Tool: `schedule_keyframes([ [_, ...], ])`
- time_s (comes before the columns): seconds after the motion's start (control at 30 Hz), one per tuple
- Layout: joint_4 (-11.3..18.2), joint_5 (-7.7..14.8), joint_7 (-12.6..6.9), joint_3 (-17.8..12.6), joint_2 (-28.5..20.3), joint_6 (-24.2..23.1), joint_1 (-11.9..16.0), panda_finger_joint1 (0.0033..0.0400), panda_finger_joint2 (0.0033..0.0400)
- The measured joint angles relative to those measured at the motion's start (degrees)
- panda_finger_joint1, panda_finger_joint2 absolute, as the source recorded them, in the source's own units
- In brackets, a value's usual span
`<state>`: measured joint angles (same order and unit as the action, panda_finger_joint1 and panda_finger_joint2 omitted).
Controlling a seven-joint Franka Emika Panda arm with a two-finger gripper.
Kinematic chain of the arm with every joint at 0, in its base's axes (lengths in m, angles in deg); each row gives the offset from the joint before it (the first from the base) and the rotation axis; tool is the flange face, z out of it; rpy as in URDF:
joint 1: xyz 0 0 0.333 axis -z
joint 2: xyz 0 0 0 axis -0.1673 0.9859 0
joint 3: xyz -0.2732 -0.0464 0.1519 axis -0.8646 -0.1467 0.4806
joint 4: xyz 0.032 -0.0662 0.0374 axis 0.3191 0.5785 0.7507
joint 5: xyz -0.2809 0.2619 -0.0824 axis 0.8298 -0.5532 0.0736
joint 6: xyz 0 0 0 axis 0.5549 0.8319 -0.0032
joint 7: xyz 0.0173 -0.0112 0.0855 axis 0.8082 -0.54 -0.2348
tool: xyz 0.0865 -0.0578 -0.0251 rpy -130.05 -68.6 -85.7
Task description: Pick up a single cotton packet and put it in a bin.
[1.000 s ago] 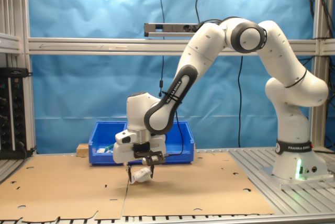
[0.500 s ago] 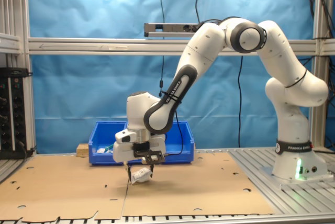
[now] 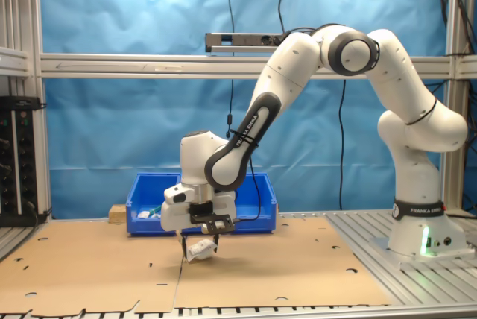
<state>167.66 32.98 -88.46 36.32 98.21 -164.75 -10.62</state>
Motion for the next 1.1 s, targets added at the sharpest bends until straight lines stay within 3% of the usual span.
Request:
schedule_keyframes([
  [0.5, 0.0, 0.0, 0.0, 0.0, 0.0, 0.0, 0.0, 0.04, 0.04],
  [0.53, 0.0, 0.0, 0.0, 0.0, 0.0, 0.0, 0.0, 0.0361, 0.0361],
  [0.63, 0.0, 0.0, 0.0, 0.0, 0.0, 0.0, 0.0, 0.0361, 0.0361],
  [0.67, 0.0, 0.0, 0.0, 0.0, 0.0, 0.0, 0.0, 0.0279, 0.0279],
  [0.7, 0.0, 0.0, 0.0, 0.0, 0.0, 0.0, 0.0, 0.0279, 0.0279],
  [0.73, 0.0, 0.0, 0.0, 0.0, 0.0, 0.0, 0.0, 0.0208, 0.0208],
  [0.87, 0.0, 0.0, 0.0, 0.0, 0.0, 0.0, 0.0, 0.0208, 0.0208],
  [0.9, 0.0, 0.0, 0.0, 0.0, 0.0, 0.0, 0.0, 0.0129, 0.0129],
  [1.1, 0.0, 0.0, 0.0, 0.0, 0.0, 0.0, 0.0, 0.0129, 0.0129],
])
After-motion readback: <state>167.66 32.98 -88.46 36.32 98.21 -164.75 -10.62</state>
